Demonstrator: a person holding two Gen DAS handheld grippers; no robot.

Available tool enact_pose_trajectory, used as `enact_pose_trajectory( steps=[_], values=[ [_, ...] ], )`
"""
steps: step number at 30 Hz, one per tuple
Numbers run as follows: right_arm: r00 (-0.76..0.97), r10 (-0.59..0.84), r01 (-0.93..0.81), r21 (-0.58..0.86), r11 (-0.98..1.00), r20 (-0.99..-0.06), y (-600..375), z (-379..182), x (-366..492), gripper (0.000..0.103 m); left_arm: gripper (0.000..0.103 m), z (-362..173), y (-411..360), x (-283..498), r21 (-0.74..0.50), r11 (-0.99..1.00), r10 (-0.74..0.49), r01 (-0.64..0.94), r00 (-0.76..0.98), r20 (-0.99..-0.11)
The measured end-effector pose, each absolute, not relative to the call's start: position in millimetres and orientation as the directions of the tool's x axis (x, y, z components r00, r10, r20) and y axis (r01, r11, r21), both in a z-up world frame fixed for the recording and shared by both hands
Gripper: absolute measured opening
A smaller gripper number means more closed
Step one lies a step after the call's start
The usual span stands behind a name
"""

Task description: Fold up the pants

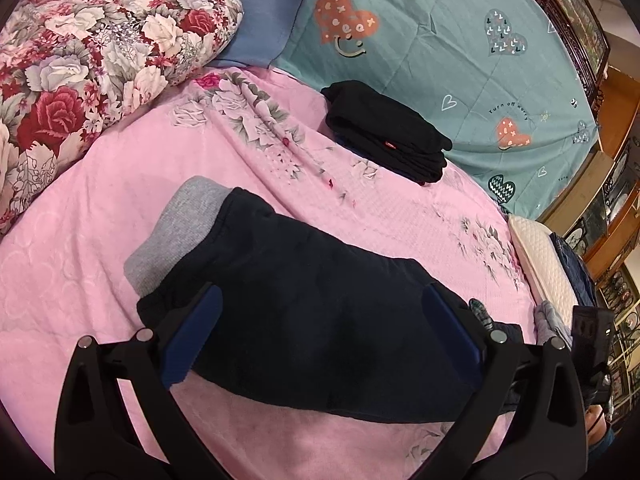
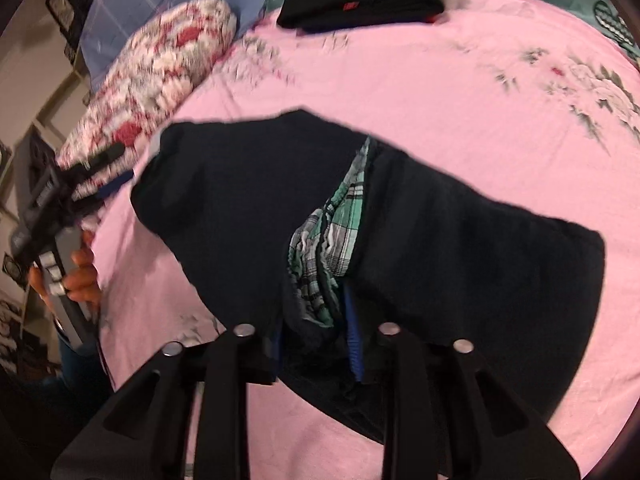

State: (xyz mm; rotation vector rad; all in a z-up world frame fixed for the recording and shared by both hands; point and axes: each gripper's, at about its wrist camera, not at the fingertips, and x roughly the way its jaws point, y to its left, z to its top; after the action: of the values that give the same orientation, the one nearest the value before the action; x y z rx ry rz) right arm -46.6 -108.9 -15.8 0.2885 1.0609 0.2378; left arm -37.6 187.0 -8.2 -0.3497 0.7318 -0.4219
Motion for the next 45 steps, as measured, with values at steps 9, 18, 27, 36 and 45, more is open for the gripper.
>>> enact_pose_trajectory(
  steps=[9, 18, 27, 36, 45],
  values=[
    [0.508, 0.428, -0.193, 0.385, 0.902, -0.747, -89, 4, -57, 0.076, 0.101, -13, 187, -33, -0.445, 0.866, -0.473, 0.227, 0.659, -0.585],
    [0.606, 0.15, -0.097, 0.115, 0.989, -0.781, -96, 26, -69, 0.077, 0.101, -20, 196, -27, -0.483, 0.858, -0.473, 0.175, 0.638, -0.608],
    [0.63, 0.175, -0.392, -0.115, 0.913, -0.757, 8, 25, -50, 0.081, 0.101, -24, 221, -27, -0.593, 0.802, -0.501, 0.069, 0.619, -0.605],
    [0.634, 0.063, -0.528, -0.372, 0.763, -0.771, 95, -30, -7, 0.081, 0.101, -17, 270, -55, -0.62, 0.785, -0.484, -0.002, 0.621, -0.616],
    [0.544, 0.194, -0.534, -0.159, 0.83, -0.816, 92, -28, 19, 0.017, 0.101, -23, 266, -53, -0.631, 0.776, -0.517, 0.002, 0.575, -0.634]
  ],
)
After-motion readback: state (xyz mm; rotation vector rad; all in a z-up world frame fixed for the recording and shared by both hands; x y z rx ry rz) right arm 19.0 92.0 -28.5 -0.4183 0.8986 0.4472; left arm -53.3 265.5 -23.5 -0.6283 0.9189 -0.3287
